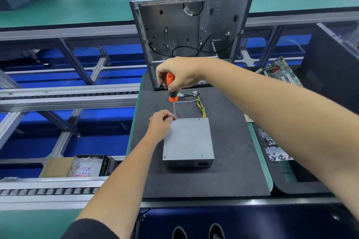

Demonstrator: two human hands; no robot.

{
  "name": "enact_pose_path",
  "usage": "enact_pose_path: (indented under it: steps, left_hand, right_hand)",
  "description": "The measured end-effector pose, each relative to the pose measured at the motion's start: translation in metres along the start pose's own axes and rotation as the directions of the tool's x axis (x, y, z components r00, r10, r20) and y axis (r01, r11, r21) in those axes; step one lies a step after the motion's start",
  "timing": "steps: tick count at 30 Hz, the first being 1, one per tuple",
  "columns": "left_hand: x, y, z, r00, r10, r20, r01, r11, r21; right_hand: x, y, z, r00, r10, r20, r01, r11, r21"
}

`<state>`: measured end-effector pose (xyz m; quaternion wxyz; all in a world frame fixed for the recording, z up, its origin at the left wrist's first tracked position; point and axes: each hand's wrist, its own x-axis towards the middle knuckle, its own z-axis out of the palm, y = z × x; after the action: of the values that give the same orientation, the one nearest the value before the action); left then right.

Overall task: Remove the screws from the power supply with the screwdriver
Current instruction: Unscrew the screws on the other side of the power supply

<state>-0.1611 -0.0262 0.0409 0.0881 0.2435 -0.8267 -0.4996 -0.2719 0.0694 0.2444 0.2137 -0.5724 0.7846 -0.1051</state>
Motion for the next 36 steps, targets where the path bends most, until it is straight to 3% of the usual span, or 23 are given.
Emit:
enact_pose_path:
  steps: [2, 4, 7, 9, 11, 13, 17, 22, 26, 28, 30, 33, 36]
  left_hand:
    - [0.0, 0.0, 0.001, 1.0, -0.008, -0.002, 0.008, 1.0, 0.004]
    - [0.0, 0.0, 0.001, 1.0, -0.008, -0.005, 0.008, 1.0, 0.0]
    - [-0.003, 0.002, 0.001, 1.0, -0.015, -0.015, 0.015, 1.0, 0.004]
    - [-0.003, 0.002, 0.001, 1.0, -0.009, -0.022, 0.009, 1.0, -0.003]
    - [-0.004, 0.003, 0.001, 1.0, 0.004, -0.023, -0.004, 1.0, -0.004]
    - [-0.005, 0.003, 0.001, 1.0, 0.007, -0.025, -0.007, 1.0, -0.004]
    - [-0.004, 0.004, 0.001, 1.0, 0.012, -0.024, -0.013, 1.0, -0.008]
    - [-0.005, 0.005, 0.002, 1.0, 0.003, -0.025, -0.003, 1.0, 0.016]
    - [-0.005, 0.005, 0.002, 0.999, -0.005, -0.035, 0.005, 1.0, 0.007]
    - [-0.006, 0.004, 0.002, 0.999, -0.009, -0.035, 0.009, 1.0, -0.005]
    - [-0.006, 0.005, 0.002, 0.999, -0.003, -0.035, 0.003, 1.0, -0.007]
    - [-0.005, 0.004, 0.001, 0.999, -0.012, -0.032, 0.011, 1.0, -0.009]
    - [-0.004, 0.002, 0.002, 0.999, -0.032, -0.041, 0.031, 0.999, -0.008]
  right_hand:
    - [0.0, -0.001, 0.003, 0.999, 0.018, 0.03, -0.021, 0.993, 0.112]
    - [0.002, -0.003, 0.007, 0.998, 0.046, -0.045, -0.042, 0.995, 0.091]
    - [0.007, -0.006, 0.011, 0.981, 0.122, -0.15, -0.14, 0.983, -0.116]
    - [0.009, -0.006, 0.011, 0.96, 0.168, -0.222, -0.235, 0.917, -0.323]
    - [0.01, -0.007, 0.011, 0.945, 0.18, -0.274, -0.286, 0.861, -0.421]
    - [0.011, -0.004, 0.009, 0.957, 0.206, -0.206, -0.273, 0.881, -0.387]
    - [0.004, 0.0, 0.006, 0.992, 0.101, -0.078, -0.107, 0.991, -0.076]
    - [0.004, 0.005, 0.007, 0.995, -0.004, -0.096, -0.001, 0.999, -0.05]
    - [0.003, -0.002, 0.002, 0.999, 0.039, 0.013, -0.038, 0.999, -0.021]
    - [0.002, -0.005, 0.003, 0.998, 0.066, 0.001, -0.066, 0.998, -0.022]
    - [0.003, -0.005, 0.007, 0.988, 0.129, -0.087, -0.137, 0.986, -0.093]
    - [0.005, -0.005, 0.011, 0.945, 0.2, -0.261, -0.296, 0.861, -0.413]
    - [0.006, -0.004, 0.01, 0.95, 0.192, -0.245, -0.29, 0.83, -0.477]
